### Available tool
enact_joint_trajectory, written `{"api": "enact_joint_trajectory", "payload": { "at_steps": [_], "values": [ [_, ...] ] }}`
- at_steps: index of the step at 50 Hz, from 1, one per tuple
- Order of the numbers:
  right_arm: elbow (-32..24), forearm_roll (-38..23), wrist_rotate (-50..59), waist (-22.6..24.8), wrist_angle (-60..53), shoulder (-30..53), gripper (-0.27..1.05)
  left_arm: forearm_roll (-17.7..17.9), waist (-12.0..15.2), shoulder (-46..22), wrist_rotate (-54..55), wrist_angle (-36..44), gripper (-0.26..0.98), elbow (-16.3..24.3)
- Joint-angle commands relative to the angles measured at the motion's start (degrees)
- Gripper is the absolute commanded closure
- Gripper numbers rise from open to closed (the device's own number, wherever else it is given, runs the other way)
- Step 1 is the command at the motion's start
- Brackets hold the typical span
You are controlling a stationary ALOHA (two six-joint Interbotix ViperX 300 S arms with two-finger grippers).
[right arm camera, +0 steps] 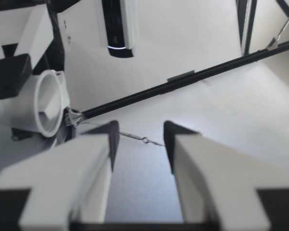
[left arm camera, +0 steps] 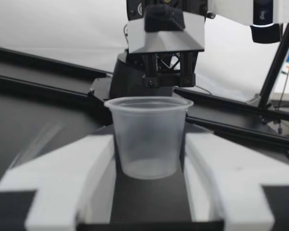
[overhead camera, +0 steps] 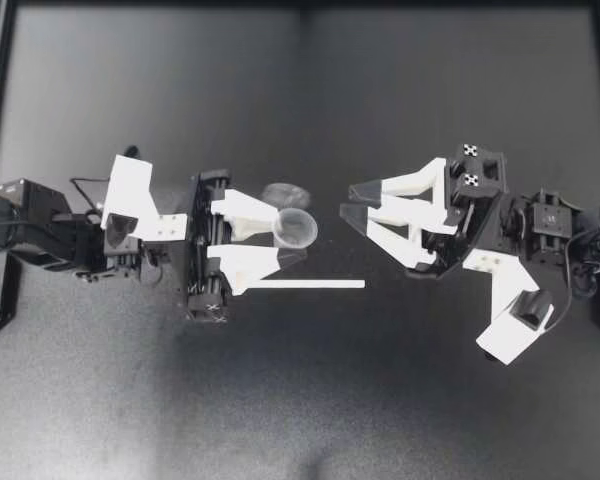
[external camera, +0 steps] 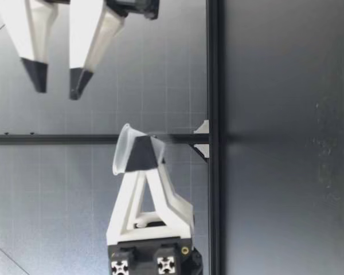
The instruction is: Pick up the plastic cup and open its lid.
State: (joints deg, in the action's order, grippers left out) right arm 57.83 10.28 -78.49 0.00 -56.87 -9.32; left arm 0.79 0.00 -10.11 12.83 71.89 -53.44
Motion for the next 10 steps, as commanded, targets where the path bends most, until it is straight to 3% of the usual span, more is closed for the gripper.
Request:
{"api": "enact_joint_trajectory", "payload": {
  "at_steps": [1,10],
  "values": [
    [0.00,0.62,1.23,0.26,-0.44,-0.88,0.33,-0.18,-0.09,0.97,-0.18,0.00,0.50,0.79],
    [1.23,1.05,8.79,0.26,2.02,-0.62,0.33,-0.35,-0.09,1.76,-1.14,-0.35,0.50,0.53]
  ]
}}
